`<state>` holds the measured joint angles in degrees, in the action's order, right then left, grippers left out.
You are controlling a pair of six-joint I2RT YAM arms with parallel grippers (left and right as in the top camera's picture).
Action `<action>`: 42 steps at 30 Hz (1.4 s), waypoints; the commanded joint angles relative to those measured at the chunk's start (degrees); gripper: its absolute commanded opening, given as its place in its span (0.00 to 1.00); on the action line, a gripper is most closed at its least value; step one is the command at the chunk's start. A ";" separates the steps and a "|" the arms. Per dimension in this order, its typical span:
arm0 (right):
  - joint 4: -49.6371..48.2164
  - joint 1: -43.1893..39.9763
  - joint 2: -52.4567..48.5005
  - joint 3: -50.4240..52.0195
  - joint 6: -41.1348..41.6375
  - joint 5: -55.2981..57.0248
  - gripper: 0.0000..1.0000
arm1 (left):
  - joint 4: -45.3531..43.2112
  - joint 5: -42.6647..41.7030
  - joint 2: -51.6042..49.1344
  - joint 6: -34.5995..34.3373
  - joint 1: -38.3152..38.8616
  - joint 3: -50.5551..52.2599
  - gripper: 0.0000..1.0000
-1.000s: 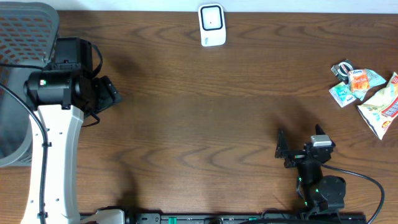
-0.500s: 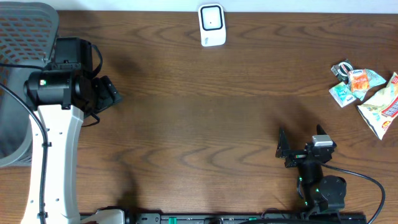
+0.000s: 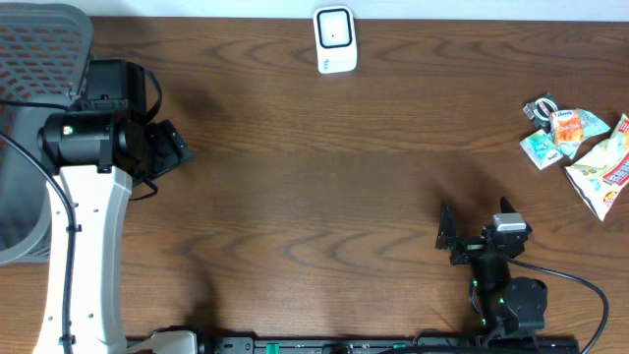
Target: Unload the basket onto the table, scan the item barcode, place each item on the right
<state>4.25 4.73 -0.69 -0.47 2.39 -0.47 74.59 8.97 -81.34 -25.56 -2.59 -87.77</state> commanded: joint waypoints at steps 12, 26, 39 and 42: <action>0.46 -1.05 0.37 0.15 2.49 0.33 0.99 | 0.17 0.55 -0.24 -0.48 -0.24 -0.22 0.98; 0.46 -1.05 0.37 0.15 1.57 0.31 0.99 | 0.17 0.55 -0.24 -0.46 -0.24 -0.22 0.98; 0.20 -1.05 0.37 0.15 1.38 0.07 0.99 | 0.17 0.55 -0.24 -0.48 -0.24 -0.22 0.98; 0.20 -1.05 0.37 0.15 1.38 0.07 0.99 | 0.17 0.55 -0.24 -0.48 -0.24 -0.22 0.98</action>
